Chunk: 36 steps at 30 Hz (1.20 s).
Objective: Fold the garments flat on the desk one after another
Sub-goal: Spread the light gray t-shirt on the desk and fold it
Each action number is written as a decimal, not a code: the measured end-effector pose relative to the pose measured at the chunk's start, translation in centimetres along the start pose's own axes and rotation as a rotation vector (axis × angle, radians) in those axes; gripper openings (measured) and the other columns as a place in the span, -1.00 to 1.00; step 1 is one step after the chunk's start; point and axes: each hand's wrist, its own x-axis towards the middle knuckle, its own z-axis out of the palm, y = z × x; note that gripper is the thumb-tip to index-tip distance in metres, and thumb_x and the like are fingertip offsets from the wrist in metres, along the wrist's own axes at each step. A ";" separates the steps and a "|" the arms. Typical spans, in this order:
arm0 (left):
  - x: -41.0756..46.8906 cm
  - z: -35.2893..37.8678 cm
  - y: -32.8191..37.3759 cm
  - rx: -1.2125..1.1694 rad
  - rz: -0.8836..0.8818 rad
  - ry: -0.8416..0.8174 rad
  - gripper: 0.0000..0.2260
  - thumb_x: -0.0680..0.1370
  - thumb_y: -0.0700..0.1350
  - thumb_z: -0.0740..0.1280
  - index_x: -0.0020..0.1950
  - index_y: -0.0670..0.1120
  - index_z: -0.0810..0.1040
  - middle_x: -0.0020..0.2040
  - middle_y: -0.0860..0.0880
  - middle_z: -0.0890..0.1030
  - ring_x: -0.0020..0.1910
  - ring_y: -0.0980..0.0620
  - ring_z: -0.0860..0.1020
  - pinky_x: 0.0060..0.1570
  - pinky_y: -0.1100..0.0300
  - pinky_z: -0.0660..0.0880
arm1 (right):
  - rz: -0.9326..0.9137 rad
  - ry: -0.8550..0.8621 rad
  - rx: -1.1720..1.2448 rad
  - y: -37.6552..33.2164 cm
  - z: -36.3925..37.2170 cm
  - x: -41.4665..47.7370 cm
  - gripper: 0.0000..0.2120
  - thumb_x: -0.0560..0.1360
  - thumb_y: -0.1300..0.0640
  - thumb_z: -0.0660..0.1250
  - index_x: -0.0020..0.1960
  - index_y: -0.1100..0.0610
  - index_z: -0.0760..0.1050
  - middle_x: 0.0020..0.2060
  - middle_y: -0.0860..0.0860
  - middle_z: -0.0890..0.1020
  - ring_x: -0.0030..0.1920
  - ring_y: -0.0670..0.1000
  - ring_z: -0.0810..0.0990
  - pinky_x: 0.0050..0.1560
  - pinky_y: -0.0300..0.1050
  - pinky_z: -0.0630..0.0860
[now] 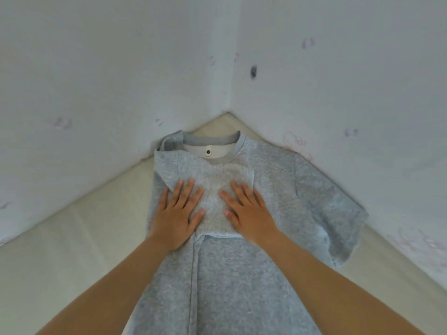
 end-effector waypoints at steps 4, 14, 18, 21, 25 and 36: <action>-2.4 -0.4 0.4 0.051 0.029 0.013 -0.38 0.55 0.37 -0.17 0.57 0.18 -0.12 0.59 0.05 -0.16 0.55 -0.03 -0.21 0.46 -0.13 -0.15 | 0.006 -0.037 0.015 -0.4 0.5 -3.8 -0.36 0.45 -0.25 -0.41 0.53 -0.22 -0.27 0.52 -0.12 -0.31 0.52 0.01 -0.33 0.52 0.05 -0.25; -4.2 -3.1 6.1 -0.129 0.100 0.030 -0.45 0.50 0.11 0.00 0.44 -0.03 0.38 0.47 -0.04 0.34 0.50 -0.08 0.17 0.48 -0.05 -0.05 | 0.421 0.446 0.453 3.9 -3.6 -11.3 -0.71 0.58 0.16 0.21 0.29 0.04 0.45 0.34 -0.04 0.40 0.39 -0.01 0.29 0.41 -0.04 0.19; -1.8 -3.7 13.1 -0.236 0.205 -0.009 -0.53 0.61 0.07 0.05 0.52 0.01 0.22 0.54 0.02 0.19 0.54 0.00 0.07 0.51 0.02 -0.10 | 0.760 0.687 0.581 7.6 -4.9 -14.2 -0.64 0.44 0.28 0.31 0.24 0.13 0.47 0.25 0.07 0.42 0.29 0.12 0.37 0.29 -0.02 0.28; 0.2 -4.1 18.4 -0.283 0.237 -0.070 -0.50 0.65 0.03 0.11 0.56 0.00 0.08 0.57 0.03 0.07 0.55 0.03 0.00 0.51 0.03 -0.09 | 1.107 0.665 0.779 9.8 -4.5 -15.8 -0.46 0.43 0.20 0.36 0.38 0.17 0.32 0.33 0.14 0.34 0.33 0.19 0.30 0.34 0.04 0.27; 2.0 -3.8 23.0 -0.399 0.194 -0.131 -0.38 0.61 0.03 0.22 0.57 -0.11 0.00 0.57 -0.05 0.06 0.53 -0.03 0.08 0.48 0.03 0.13 | 1.211 0.568 1.123 11.7 -3.0 -17.3 -0.25 0.39 0.00 0.49 0.43 0.20 0.22 0.27 0.17 0.44 0.22 0.17 0.48 0.24 0.09 0.44; 2.4 -1.8 24.1 -0.309 0.245 -0.274 -0.33 0.55 0.06 0.32 0.56 0.09 0.05 0.54 0.08 0.04 0.51 -0.06 0.01 0.44 0.01 0.09 | 1.120 0.419 1.524 14.2 -6.0 -15.4 -0.63 0.28 0.13 0.59 -0.02 0.27 0.58 -0.09 0.16 0.65 -0.11 0.16 0.64 -0.10 0.00 0.59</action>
